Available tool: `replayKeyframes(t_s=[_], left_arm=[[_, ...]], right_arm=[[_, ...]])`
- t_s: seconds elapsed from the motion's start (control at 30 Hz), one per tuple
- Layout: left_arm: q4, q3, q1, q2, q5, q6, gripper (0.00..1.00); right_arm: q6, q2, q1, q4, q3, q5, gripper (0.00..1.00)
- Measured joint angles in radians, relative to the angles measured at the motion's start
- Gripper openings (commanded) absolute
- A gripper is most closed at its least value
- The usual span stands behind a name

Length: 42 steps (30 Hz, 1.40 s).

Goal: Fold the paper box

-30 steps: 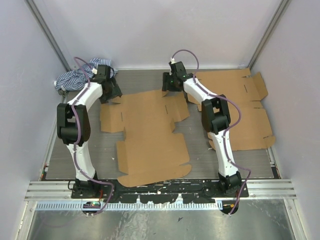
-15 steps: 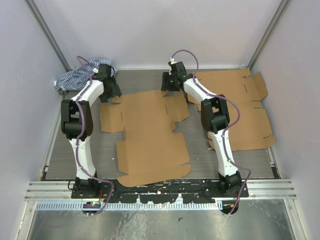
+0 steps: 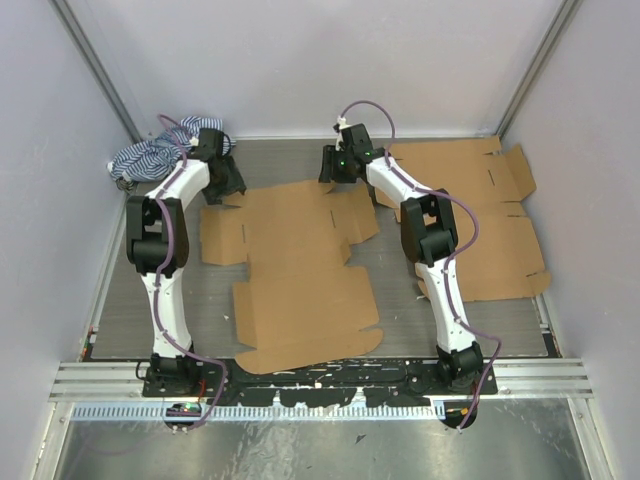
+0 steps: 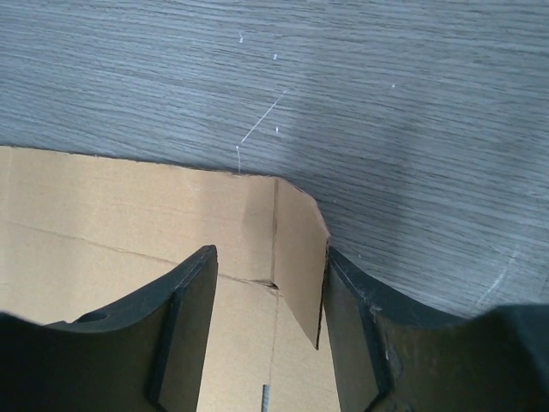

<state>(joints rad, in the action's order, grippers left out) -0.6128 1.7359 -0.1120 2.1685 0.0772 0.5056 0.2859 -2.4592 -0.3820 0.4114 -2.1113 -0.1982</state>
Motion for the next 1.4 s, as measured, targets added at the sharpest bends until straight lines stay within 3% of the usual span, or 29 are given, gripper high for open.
replayKeyframes(t_s=[0.8,1.4], left_arm=[[0.109,0.008,-0.068,-0.003,-0.132,0.039,0.69],[0.085,0.141,-0.129,0.034,-0.155,0.041,0.69]], right_arm=[[0.000,0.000,-0.025,-0.023,0.010,-0.040,0.55],[0.058,-0.019,-0.022,-0.060,0.043,-0.035,0.54]])
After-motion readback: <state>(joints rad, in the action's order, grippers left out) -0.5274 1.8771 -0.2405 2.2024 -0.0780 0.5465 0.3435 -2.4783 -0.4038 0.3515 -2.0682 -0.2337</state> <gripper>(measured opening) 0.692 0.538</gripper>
